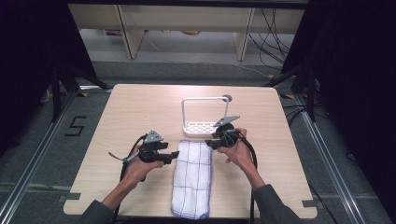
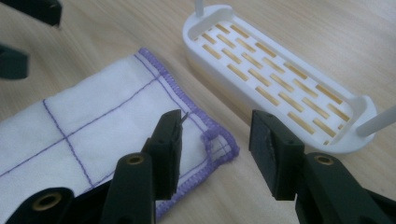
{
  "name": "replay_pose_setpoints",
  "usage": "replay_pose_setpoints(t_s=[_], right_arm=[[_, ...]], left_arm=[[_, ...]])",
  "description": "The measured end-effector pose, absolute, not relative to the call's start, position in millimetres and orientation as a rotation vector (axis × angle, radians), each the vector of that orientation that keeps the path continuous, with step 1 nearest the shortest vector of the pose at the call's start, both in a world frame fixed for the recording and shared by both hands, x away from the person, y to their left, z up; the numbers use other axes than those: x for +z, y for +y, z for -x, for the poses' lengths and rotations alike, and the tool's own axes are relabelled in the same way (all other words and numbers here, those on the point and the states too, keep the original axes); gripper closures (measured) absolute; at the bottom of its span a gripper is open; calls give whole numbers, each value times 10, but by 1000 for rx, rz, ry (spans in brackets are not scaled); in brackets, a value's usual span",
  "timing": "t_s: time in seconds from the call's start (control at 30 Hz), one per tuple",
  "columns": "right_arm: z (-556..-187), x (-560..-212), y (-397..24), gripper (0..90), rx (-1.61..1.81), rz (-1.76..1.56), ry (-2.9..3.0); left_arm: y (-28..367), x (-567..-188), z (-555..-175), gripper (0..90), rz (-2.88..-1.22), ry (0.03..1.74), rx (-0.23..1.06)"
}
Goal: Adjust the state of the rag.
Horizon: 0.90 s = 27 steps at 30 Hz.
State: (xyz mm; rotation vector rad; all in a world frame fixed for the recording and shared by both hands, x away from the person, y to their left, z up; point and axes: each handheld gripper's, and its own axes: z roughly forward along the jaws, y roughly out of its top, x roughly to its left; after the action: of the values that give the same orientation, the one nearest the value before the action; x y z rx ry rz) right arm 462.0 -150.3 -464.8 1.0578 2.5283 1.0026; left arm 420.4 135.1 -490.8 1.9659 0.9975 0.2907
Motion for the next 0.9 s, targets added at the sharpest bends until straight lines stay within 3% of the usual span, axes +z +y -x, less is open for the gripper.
replay_pose_setpoints(t_s=[0.3,0.53,0.9], right_arm=[[-4645,-4785,-1422,563,982,-1066,2547],[-4689,-4847,-1454,594,920,-1089,2553],[-4754,-4989,-1488,554,945,-1127,2582]], left_arm=[[1190,-5036,-4550,363,-2016,991,264],[1046,-5106,-4607,365,-2081,943,301],[979,-5155,-4613,474,-2114,870,302]])
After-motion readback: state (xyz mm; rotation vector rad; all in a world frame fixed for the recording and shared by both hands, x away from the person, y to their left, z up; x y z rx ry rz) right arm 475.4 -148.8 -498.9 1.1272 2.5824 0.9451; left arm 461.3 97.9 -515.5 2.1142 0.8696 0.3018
